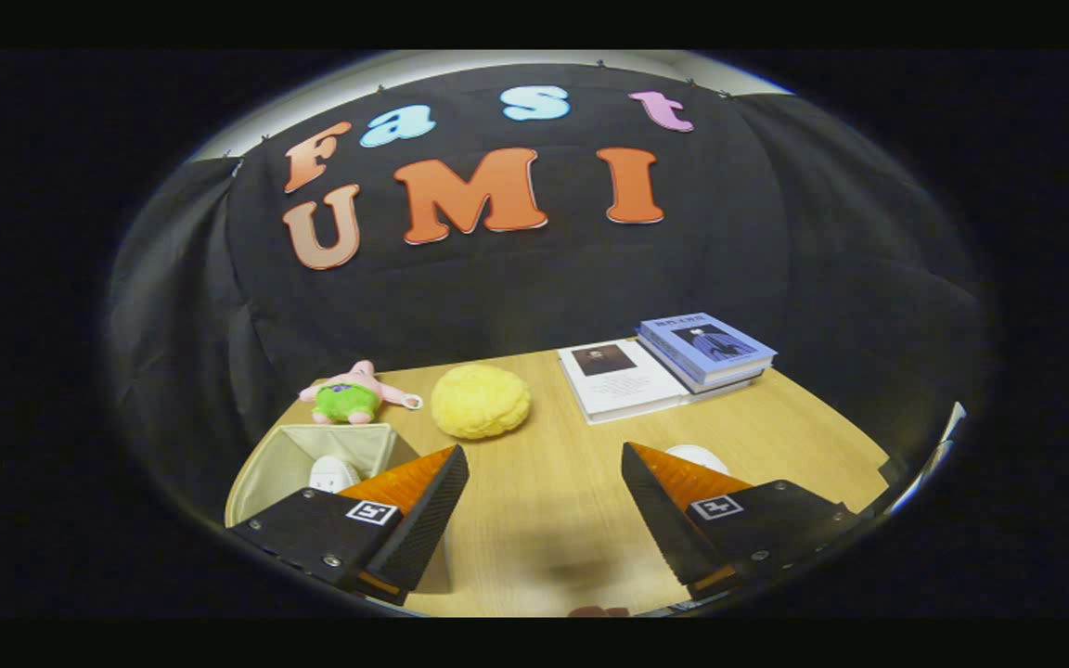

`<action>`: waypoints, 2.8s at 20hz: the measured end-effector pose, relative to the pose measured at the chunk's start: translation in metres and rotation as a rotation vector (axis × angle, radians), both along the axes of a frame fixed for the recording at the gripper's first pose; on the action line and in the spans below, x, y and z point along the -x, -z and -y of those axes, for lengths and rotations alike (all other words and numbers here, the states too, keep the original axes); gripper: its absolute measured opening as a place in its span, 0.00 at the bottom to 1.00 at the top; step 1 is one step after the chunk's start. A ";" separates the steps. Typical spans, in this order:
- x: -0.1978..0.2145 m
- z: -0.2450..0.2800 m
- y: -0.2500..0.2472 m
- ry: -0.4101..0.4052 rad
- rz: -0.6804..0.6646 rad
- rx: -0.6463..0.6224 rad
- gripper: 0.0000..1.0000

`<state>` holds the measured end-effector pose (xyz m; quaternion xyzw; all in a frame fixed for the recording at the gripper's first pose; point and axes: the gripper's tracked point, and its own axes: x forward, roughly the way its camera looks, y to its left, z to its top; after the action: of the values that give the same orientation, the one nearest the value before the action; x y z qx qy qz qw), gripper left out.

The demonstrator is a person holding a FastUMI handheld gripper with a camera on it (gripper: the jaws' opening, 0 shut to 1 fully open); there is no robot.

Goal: Open the storage box then place both shoes into the box .Put the left shoe in first, then the right shoe, with the right side of both shoes facing outward in a uniform manner.

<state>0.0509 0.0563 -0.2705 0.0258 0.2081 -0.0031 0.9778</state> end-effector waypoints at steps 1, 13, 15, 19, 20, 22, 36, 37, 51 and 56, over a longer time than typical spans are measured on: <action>0.000 0.017 0.004 0.019 -0.005 0.009 0.98; 0.011 0.164 0.093 0.225 -0.159 0.002 0.99; 0.012 0.175 0.113 0.238 -0.197 0.007 0.99; 0.015 0.180 0.146 0.221 -0.277 -0.006 0.98; 0.015 0.181 0.154 0.216 -0.295 -0.011 0.97; 0.014 0.176 0.169 0.193 -0.337 -0.024 0.92; 0.006 0.177 0.166 0.203 -0.381 -0.085 0.00; 0.005 0.176 0.158 0.216 -0.369 -0.099 0.00; 0.000 0.080 0.034 0.148 -0.184 -0.112 0.00; 0.002 0.012 -0.002 0.066 -0.148 -0.144 0.00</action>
<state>0.0486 0.0444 -0.2683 0.1024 0.2786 -0.0220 0.9547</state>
